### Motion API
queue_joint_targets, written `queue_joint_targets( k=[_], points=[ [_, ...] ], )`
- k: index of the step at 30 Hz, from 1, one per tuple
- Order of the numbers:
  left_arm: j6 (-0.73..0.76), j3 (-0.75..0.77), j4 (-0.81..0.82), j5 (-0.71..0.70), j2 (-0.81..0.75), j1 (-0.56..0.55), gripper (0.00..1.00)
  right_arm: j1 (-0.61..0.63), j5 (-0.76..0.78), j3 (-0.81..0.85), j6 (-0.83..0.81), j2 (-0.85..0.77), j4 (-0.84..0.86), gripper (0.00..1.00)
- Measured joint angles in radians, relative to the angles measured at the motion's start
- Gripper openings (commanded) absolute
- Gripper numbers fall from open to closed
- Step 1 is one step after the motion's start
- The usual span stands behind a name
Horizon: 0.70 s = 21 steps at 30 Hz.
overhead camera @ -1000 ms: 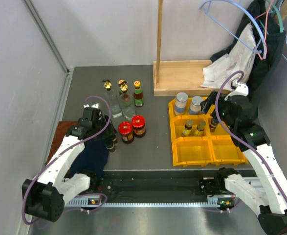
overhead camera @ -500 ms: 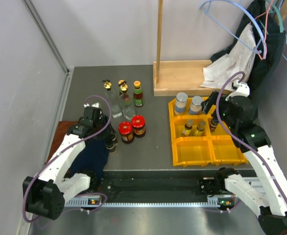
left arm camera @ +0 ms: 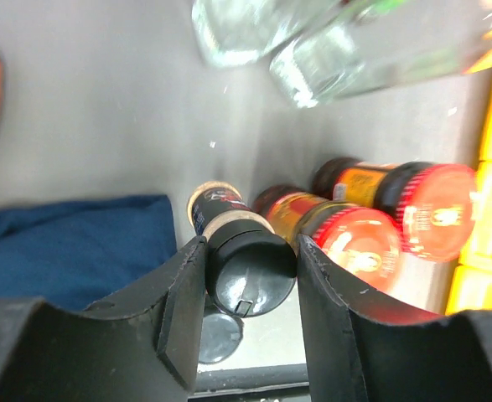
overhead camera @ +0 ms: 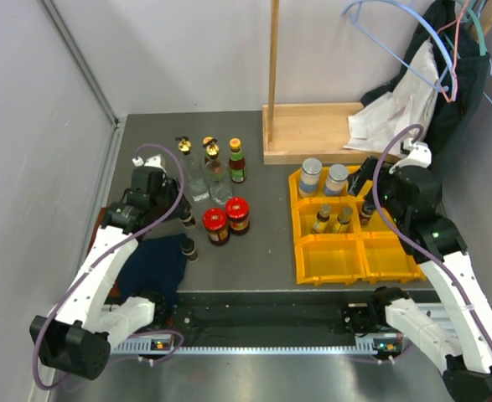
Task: Organize the condiment bottles
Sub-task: Pick up the bottle from the center of the board.
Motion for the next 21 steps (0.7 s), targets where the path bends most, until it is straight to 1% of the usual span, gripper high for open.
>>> queue_joint_targets(
  k=[3,7,10,12,16,21],
  points=[
    [0.022,0.072,-0.040,-0.022,-0.015,0.000,0.00,0.000,0.005,0.000,0.000,-0.007,-0.015,0.93],
    [0.049,0.210,-0.099,-0.045,-0.030,0.000,0.00,0.000,0.009,0.003,0.001,-0.014,-0.031,0.93],
    [0.074,0.320,-0.124,-0.019,-0.041,0.000,0.00,0.000,0.012,0.027,0.005,-0.014,-0.061,0.93],
    [0.093,0.376,-0.135,0.019,-0.043,0.000,0.00,0.000,0.014,0.050,0.009,-0.015,-0.078,0.93],
    [0.137,0.468,-0.163,0.140,-0.033,0.000,0.00,0.000,0.021,0.105,0.012,-0.020,-0.113,0.93],
    [0.158,0.521,-0.169,0.283,-0.001,-0.008,0.00,0.000,0.030,0.169,0.022,-0.032,-0.161,0.93]
  ],
)
